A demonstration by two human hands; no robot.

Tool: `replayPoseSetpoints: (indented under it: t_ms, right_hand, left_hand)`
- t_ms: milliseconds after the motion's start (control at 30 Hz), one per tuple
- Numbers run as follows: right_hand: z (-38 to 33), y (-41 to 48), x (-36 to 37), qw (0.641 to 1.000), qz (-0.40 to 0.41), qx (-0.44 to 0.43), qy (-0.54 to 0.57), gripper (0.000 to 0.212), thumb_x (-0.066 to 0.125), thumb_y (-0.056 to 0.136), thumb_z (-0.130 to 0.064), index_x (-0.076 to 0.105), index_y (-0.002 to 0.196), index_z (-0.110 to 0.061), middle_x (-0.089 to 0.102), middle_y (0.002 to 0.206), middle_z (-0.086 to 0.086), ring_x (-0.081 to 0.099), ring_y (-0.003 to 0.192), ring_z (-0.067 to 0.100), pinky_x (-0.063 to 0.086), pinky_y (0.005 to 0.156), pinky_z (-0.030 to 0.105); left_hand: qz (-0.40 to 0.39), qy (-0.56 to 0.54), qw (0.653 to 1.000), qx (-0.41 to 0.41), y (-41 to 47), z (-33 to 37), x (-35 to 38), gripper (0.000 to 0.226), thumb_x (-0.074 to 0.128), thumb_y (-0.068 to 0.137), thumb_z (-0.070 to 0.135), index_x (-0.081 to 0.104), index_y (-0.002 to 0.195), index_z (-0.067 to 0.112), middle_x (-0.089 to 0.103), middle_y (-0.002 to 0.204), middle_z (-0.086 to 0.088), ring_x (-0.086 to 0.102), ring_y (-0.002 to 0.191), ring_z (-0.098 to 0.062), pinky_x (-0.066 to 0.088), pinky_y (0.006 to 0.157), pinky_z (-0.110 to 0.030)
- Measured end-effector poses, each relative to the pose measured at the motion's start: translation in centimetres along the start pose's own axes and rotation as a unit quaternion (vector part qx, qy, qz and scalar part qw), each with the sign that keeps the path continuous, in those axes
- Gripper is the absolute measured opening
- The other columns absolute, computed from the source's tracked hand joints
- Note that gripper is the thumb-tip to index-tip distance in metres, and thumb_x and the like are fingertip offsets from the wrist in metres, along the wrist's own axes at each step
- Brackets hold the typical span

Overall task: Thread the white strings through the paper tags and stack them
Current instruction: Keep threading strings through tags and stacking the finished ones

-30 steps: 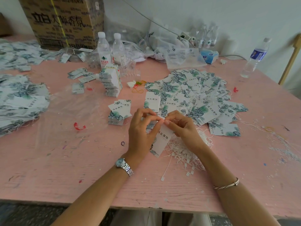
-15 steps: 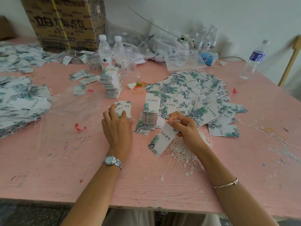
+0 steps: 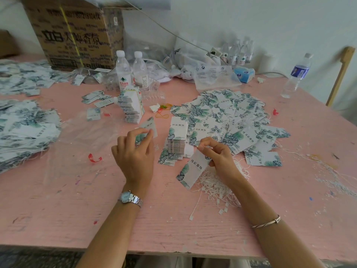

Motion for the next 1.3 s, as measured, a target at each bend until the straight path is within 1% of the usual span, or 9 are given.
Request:
replayPoseSetpoints:
  t_ms: [100,267,500,633,767,867,1000,1133,1300]
  right_hand:
    - [0.0,0.0,0.0,1.0,-0.006,0.005,0.019,0.017,0.073,0.084,-0.037,0.068,0.079,-0.022,0.057,0.08,-0.006,0.045,0.064,0.014,0.026,0.048,0.018]
    - [-0.1,-0.2,0.5,1.0,-0.016,0.017,0.01,0.015,0.072,0.085,-0.039,0.068,0.08,-0.026,0.06,0.079,-0.007,0.043,0.06,0.011,0.025,0.046,0.019]
    - [-0.6,-0.5,1.3,1.0,-0.026,0.005,-0.001,0.011,0.065,0.095,-0.021,0.067,0.084,-0.019,0.055,0.065,-0.004,0.046,0.05,0.009,0.034,0.045,0.018]
    - [-0.9,-0.5,0.7,1.0,-0.018,0.014,-0.011,0.011,0.067,0.088,-0.025,0.067,0.085,-0.015,0.056,0.073,0.008,0.046,0.059,0.02,0.03,0.048,0.027]
    - [-0.8,-0.8,1.7,0.996,-0.072,0.007,-0.055,0.008,0.067,0.086,-0.021,0.066,0.083,-0.014,0.059,0.072,-0.003,0.046,0.059,0.015,0.026,0.046,0.021]
    - [-1.1,-1.0,2.4,0.994,-0.093,-0.003,-0.054,0.007,0.067,0.086,-0.017,0.067,0.084,-0.011,0.059,0.073,-0.003,0.045,0.056,0.013,0.03,0.046,0.014]
    - [-1.2,-1.1,2.8,0.994,-0.102,-0.01,-0.038,0.007,0.066,0.088,-0.015,0.066,0.086,-0.008,0.06,0.077,-0.004,0.051,0.059,0.013,0.034,0.047,0.016]
    - [-1.2,-0.6,1.7,0.998,-0.06,-0.008,0.028,0.008,0.065,0.087,-0.014,0.067,0.079,-0.016,0.061,0.097,-0.002,0.05,0.079,0.027,0.032,0.058,0.031]
    - [-1.8,-0.2,-0.1,0.999,-0.001,-0.03,0.04,0.014,0.062,0.093,-0.015,0.066,0.081,-0.021,0.062,0.076,-0.012,0.054,0.056,0.004,0.037,0.046,0.015]
  left_hand:
    - [0.05,-0.07,0.992,0.096,-0.3,2.8,-1.0,0.011,0.073,0.093,0.028,0.081,0.098,0.022,0.075,0.098,0.004,0.047,0.077,-0.018,0.027,0.067,-0.032]
    - [-0.012,-0.144,0.959,0.246,-2.0,7.5,-0.3,0.008,0.079,0.088,0.026,0.083,0.092,0.021,0.076,0.094,0.007,0.049,0.078,-0.014,0.029,0.07,-0.035]
    - [-0.068,-0.181,0.936,0.292,-3.5,9.5,0.6,0.012,0.078,0.088,0.03,0.081,0.098,0.025,0.073,0.102,0.011,0.062,0.082,-0.016,0.035,0.075,-0.036]
    - [-0.146,-0.254,0.944,0.149,-3.0,7.7,2.3,0.053,0.049,0.096,0.056,0.07,0.124,0.017,0.066,0.113,0.0,0.058,0.095,-0.018,0.041,0.08,-0.036]
    - [-0.191,-0.331,0.924,-0.026,-2.9,4.6,4.4,0.046,0.049,0.097,0.045,0.057,0.133,0.018,0.059,0.107,0.009,0.053,0.088,-0.006,0.045,0.084,-0.028]
    - [-0.242,-0.385,0.883,-0.113,-3.7,3.6,6.2,0.042,0.057,0.093,0.04,0.06,0.131,0.022,0.063,0.094,0.017,0.057,0.08,-0.013,0.047,0.081,-0.024]
    - [-0.284,-0.44,0.837,-0.16,-4.6,3.6,7.6,0.031,0.068,0.089,0.034,0.068,0.119,0.026,0.069,0.088,0.013,0.063,0.079,-0.011,0.042,0.071,-0.009]
    - [-0.266,-0.465,0.823,-0.188,-4.5,3.2,7.6,0.024,0.069,0.089,0.031,0.071,0.113,0.029,0.068,0.084,0.007,0.061,0.076,-0.006,0.041,0.067,-0.01]
    - [-0.253,-0.489,0.804,-0.224,-4.5,2.8,7.5,0.021,0.068,0.089,0.034,0.07,0.109,0.039,0.068,0.086,0.008,0.061,0.078,-0.007,0.043,0.068,-0.013]
Point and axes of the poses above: each hand's wrist, its own y-axis towards the middle knuckle, its own x-axis out of the palm, z = x × y, the point moved 10 cm from there along y, towards the middle knuckle
